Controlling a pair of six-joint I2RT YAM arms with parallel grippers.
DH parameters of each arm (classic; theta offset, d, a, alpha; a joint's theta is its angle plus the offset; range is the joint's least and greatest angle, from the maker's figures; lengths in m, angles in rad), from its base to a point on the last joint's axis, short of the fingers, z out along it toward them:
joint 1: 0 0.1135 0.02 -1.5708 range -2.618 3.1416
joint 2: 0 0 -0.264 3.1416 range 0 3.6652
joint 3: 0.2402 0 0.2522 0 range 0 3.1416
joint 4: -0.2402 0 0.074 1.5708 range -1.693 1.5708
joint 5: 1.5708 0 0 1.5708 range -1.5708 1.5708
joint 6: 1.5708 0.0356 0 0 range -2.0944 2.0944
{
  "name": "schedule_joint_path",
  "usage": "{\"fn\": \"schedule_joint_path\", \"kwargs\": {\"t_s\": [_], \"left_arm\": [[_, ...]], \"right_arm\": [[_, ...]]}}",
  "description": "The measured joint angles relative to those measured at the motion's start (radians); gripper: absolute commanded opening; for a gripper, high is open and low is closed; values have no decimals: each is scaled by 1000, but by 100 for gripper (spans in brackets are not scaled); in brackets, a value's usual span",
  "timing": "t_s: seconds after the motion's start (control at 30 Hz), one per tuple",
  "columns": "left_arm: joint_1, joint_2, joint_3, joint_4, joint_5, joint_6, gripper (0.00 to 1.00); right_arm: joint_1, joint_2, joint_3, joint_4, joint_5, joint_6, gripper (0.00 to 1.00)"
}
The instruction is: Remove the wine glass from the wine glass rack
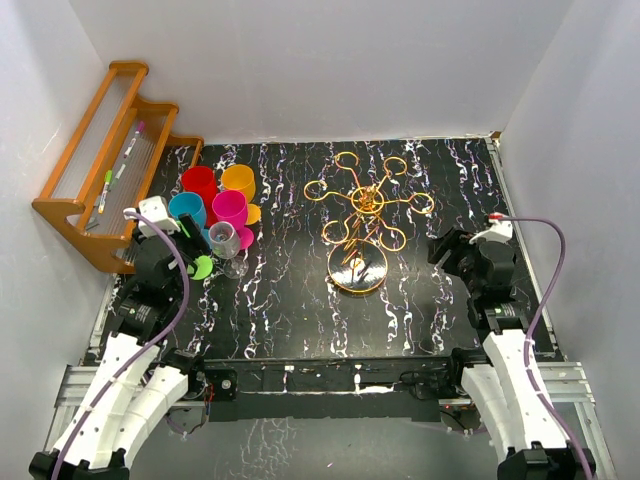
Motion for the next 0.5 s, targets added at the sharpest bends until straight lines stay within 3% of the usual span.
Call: {"fn": "schedule_joint_path", "kwargs": {"t_s": [0.3, 0.5], "left_arm": [[0, -21, -1, 0, 19, -1, 61], [0, -29, -2, 1, 26, -1, 61]], "right_arm": [[0, -89, -35, 5, -18, 22, 58], [0, -89, -35, 8, -22, 22, 60]]}}
